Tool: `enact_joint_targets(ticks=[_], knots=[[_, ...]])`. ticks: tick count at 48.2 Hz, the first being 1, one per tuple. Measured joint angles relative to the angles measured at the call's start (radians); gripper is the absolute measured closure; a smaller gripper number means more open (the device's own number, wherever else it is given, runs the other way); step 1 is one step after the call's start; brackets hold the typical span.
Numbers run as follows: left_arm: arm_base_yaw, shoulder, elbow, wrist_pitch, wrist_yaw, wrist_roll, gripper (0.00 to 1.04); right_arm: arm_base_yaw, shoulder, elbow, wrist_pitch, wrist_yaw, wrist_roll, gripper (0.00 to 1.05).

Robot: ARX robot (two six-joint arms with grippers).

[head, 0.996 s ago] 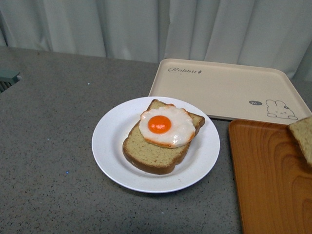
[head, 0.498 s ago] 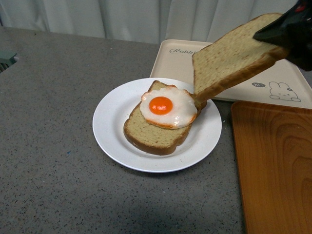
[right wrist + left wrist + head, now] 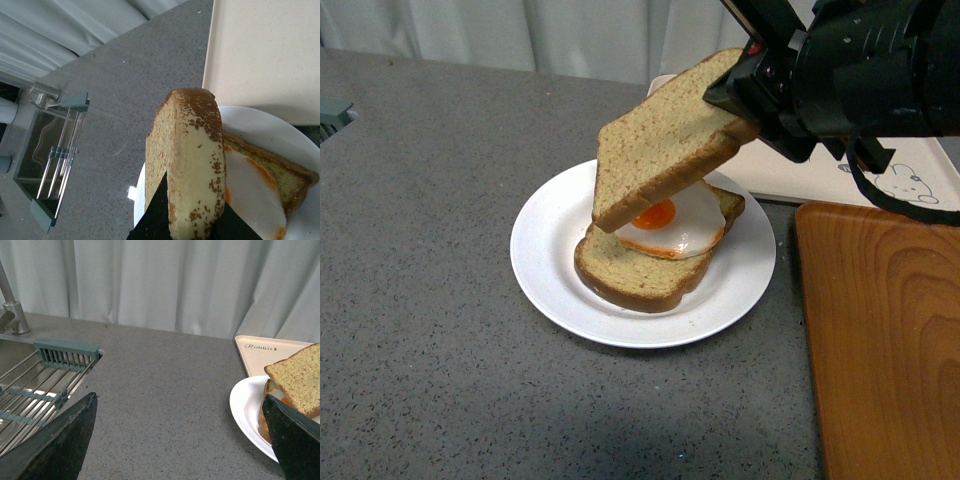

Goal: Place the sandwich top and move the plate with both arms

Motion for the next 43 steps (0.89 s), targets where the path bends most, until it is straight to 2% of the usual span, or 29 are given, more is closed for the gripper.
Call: enact_joint_targets(ticks=[28,36,41,43], knots=[[0.0,0.0,0.0,0.0,0.0,0.0,0.06,0.004,0.076,-0.039,-0.026,0.04,-0.049,1.0],[0.0,0.0,0.0,0.0,0.0,0.0,0.06,-0.006,0.082,-0.039,-0.042,0.051,-0.064,0.63],[0.0,0.0,0.0,0.0,0.0,0.0,0.06,-0.016,0.082,-0.039,-0.05,0.06,-0.076,0.47],[0.0,0.0,0.0,0.0,0.0,0.0,0.06,-0.026,0.082,-0.039,-0.056,0.068,-0.083,0.36]])
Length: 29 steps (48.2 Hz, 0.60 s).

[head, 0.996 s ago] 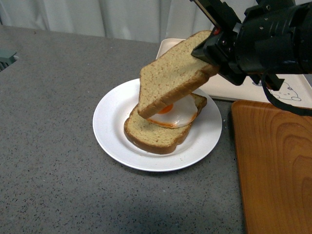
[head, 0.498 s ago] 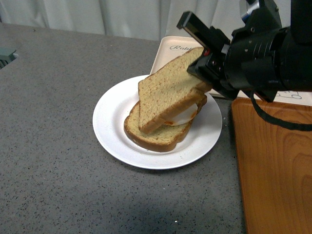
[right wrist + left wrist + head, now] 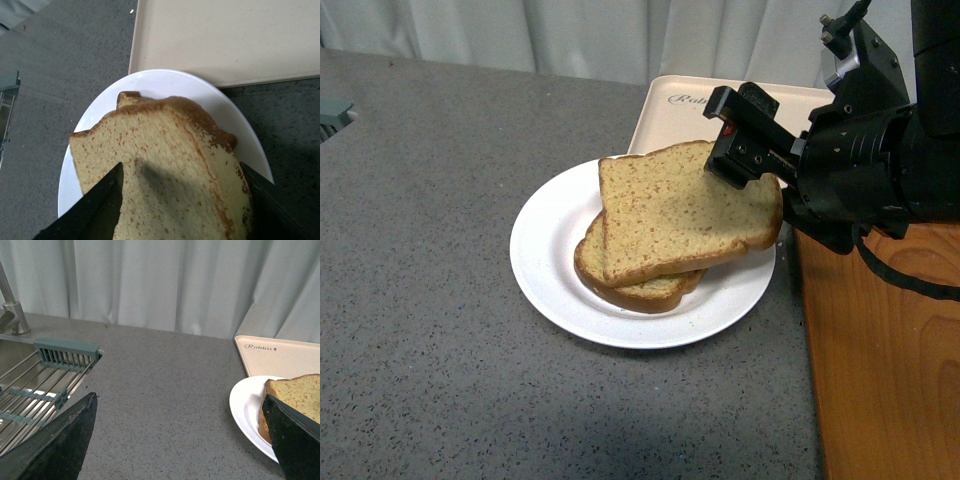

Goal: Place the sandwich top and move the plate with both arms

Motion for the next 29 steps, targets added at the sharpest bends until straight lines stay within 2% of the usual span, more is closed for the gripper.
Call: enact_joint_targets(ticks=[5,8,29], knots=[[0.0,0.0,0.0,0.0,0.0,0.0,0.06,-0.031,-0.002,0.0,-0.009,0.01,-0.016,0.15],[0.0,0.0,0.0,0.0,0.0,0.0,0.06,-0.047,-0.003,0.0,-0.015,0.023,-0.026,0.07],[0.0,0.0,0.0,0.0,0.0,0.0,0.06,-0.207,-0.091,-0.008,-0.069,0.041,-0.177,0.09]])
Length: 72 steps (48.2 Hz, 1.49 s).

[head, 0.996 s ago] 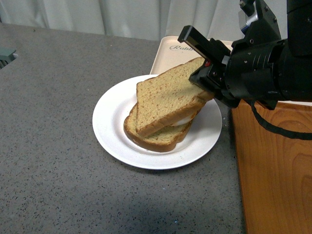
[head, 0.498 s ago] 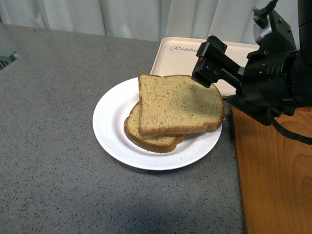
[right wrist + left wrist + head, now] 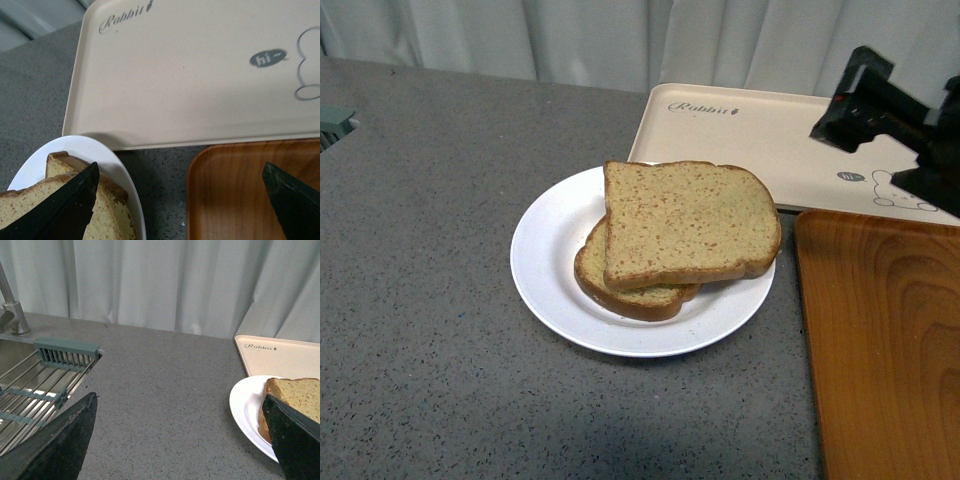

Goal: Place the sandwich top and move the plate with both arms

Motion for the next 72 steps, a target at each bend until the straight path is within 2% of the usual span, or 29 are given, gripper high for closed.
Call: enact_joint_targets(ticks=[5,6,7,11,13,17,20,23,30,32,34,39,45,66,69,72], knots=[[0.0,0.0,0.0,0.0,0.0,0.0,0.06,-0.068,-0.068,-0.058,0.044,-0.011,-0.078,0.1],[0.0,0.0,0.0,0.0,0.0,0.0,0.06,-0.083,-0.072,-0.092,0.132,0.024,-0.108,0.13],[0.0,0.0,0.0,0.0,0.0,0.0,0.06,-0.109,-0.078,-0.148,0.286,0.065,-0.172,0.18],[0.0,-0.001,0.0,0.0,-0.002,0.0,0.06,-0.169,-0.135,-0.338,0.645,0.109,-0.349,0.34],[0.0,0.0,0.0,0.0,-0.002,0.0,0.06,-0.18,-0.196,-0.419,0.738,0.114,-0.396,0.42],[0.0,-0.001,0.0,0.0,0.001,0.0,0.06,-0.179,-0.317,-0.515,0.762,0.106,-0.443,0.52],[0.0,-0.001,0.0,0.0,0.001,0.0,0.06,-0.178,-0.428,-0.59,0.726,0.102,-0.463,0.61],[0.0,-0.001,0.0,0.0,0.0,0.0,0.06,-0.178,-0.594,-0.687,0.618,0.104,-0.479,0.74],[0.0,-0.001,0.0,0.0,-0.002,0.0,0.06,-0.174,-1.171,-0.787,0.114,0.097,-0.494,1.04],[0.0,-0.001,0.0,0.0,0.0,0.0,0.06,-0.174,-1.335,-0.786,-0.018,0.098,-0.497,1.03],[0.0,0.0,0.0,0.0,0.0,0.0,0.06,-0.174,-1.433,-0.786,-0.067,0.098,-0.497,1.04],[0.0,-0.001,0.0,0.0,0.0,0.0,0.06,-0.174,-1.402,-0.786,0.002,0.098,-0.497,1.04],[0.0,-0.001,0.0,0.0,0.0,0.0,0.06,-0.174,-1.376,-0.786,0.012,0.097,-0.497,1.04],[0.0,-0.001,0.0,0.0,0.0,0.0,0.06,-0.174,-1.482,-0.786,-0.097,0.097,-0.497,1.04],[0.0,-0.001,0.0,0.0,0.0,0.0,0.06,-0.174,-1.555,-0.785,-0.183,0.097,-0.497,1.04],[0.0,-0.001,0.0,0.0,-0.001,0.0,0.06,-0.175,-1.696,-0.785,-0.344,0.097,-0.497,1.04]])
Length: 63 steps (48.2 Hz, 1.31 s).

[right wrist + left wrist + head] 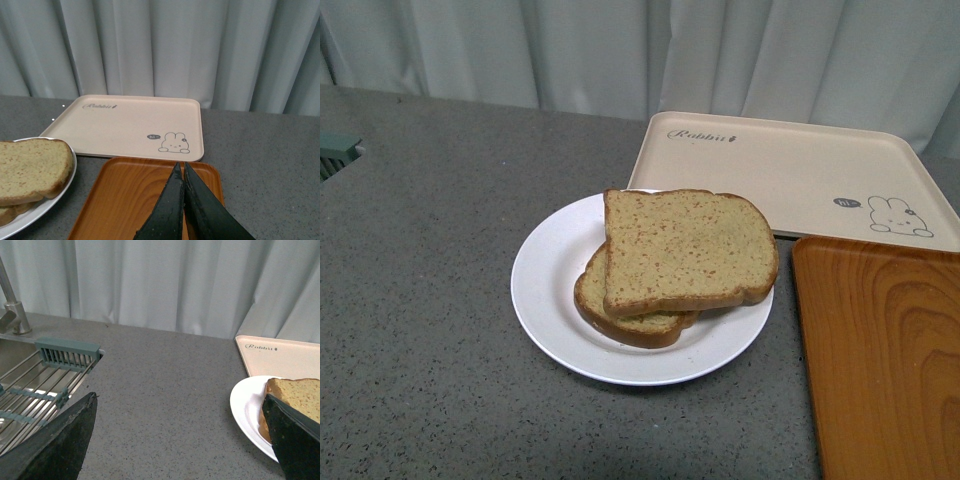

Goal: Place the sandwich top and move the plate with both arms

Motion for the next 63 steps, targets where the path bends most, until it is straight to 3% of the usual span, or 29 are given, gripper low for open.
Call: enact_joint_targets(ticks=[19,24,38,46,48,55,63], knots=[[0.0,0.0,0.0,0.0,0.0,0.0,0.06,0.0,-0.054,0.0,-0.025,0.0,0.0,1.04],[0.0,0.0,0.0,0.0,0.001,0.0,0.06,0.0,-0.054,0.0,-0.026,0.0,-0.002,0.82],[0.0,0.0,0.0,0.0,0.001,0.0,0.06,0.0,-0.054,0.0,-0.026,0.0,-0.002,0.41],[0.0,0.0,0.0,0.0,0.001,0.0,0.06,0.0,-0.054,0.0,-0.026,0.0,-0.002,0.1],[0.0,0.001,0.001,-0.002,-0.003,-0.001,0.06,0.0,-0.054,0.0,-0.026,0.0,0.0,0.07],[-0.074,0.152,0.06,-0.179,-0.124,-0.35,0.06,0.0,-0.055,0.0,-0.026,0.0,-0.001,0.09],[-0.118,0.321,0.061,-0.084,-0.143,-0.695,0.06,0.0,-0.055,0.0,-0.026,0.0,-0.001,0.09]])
